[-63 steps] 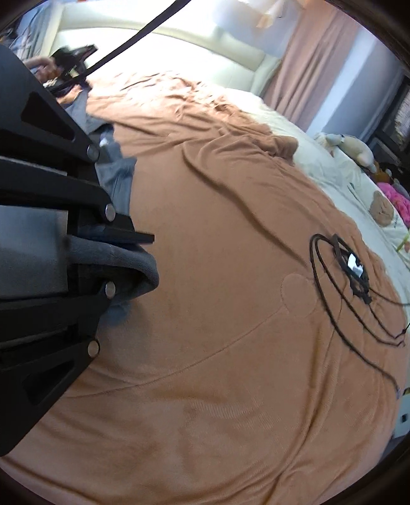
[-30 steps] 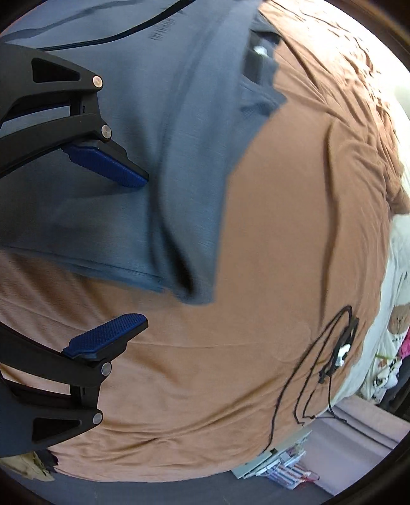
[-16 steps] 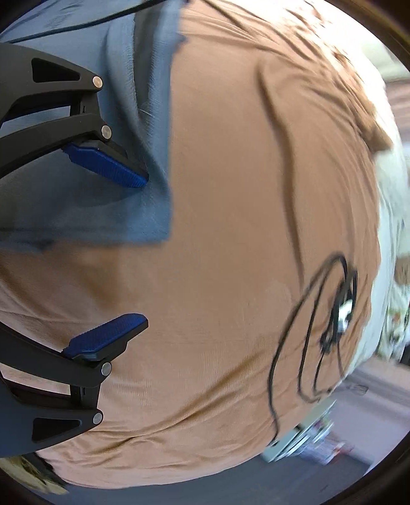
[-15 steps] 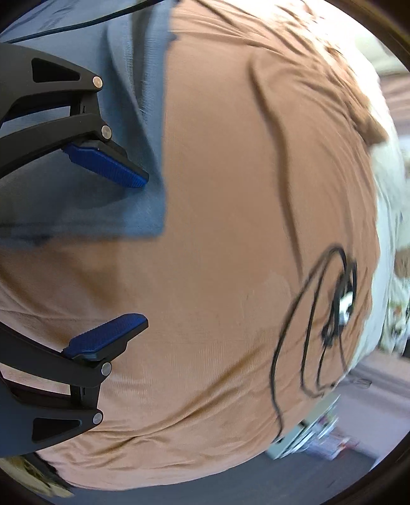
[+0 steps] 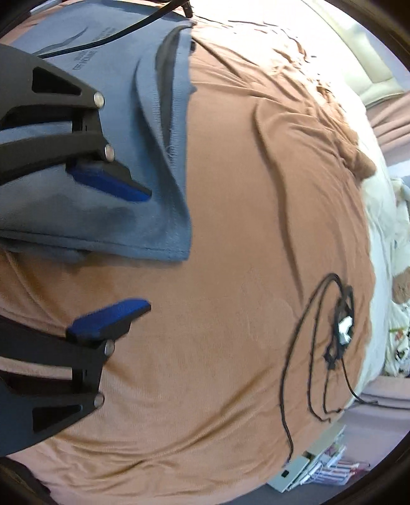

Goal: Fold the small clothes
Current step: 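Pinch and press the new folded edge flat with both tools, then release, then lift both tools back from the folded T-shirt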

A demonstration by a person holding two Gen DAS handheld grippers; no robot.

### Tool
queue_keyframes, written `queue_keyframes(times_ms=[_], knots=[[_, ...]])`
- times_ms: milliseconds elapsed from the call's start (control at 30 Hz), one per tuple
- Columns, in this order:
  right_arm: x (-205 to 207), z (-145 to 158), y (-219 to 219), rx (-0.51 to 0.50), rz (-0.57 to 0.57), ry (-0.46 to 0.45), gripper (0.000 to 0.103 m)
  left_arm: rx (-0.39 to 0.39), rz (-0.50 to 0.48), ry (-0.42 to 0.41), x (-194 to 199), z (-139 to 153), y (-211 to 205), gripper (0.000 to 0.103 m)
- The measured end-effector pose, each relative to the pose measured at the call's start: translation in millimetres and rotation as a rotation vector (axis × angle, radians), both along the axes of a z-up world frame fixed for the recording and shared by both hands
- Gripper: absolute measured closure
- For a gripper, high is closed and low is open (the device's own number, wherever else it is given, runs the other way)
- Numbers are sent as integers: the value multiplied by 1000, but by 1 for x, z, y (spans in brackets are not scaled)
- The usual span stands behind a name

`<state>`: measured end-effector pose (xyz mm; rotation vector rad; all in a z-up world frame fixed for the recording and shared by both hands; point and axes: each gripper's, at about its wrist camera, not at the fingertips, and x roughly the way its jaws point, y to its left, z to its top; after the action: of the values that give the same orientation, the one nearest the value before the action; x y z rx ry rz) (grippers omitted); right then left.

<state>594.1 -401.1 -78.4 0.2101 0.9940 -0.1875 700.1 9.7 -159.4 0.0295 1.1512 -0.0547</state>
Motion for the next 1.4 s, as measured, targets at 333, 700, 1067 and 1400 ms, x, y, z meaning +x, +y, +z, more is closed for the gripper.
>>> queue_keyframes(times_ms=[333, 700, 1067, 1400], knots=[[31, -12, 2, 30, -20, 21, 92, -33, -4, 7, 12, -14, -17, 90], [-7, 13, 0, 26, -78, -100, 102, -74, 78, -94, -3, 20, 5, 96], [2, 5, 4, -11, -135, -66, 102, -7, 85, -67, 15, -4, -6, 96], [-8, 19, 14, -22, -101, -55, 31, -25, 73, -50, -10, 13, -3, 46]])
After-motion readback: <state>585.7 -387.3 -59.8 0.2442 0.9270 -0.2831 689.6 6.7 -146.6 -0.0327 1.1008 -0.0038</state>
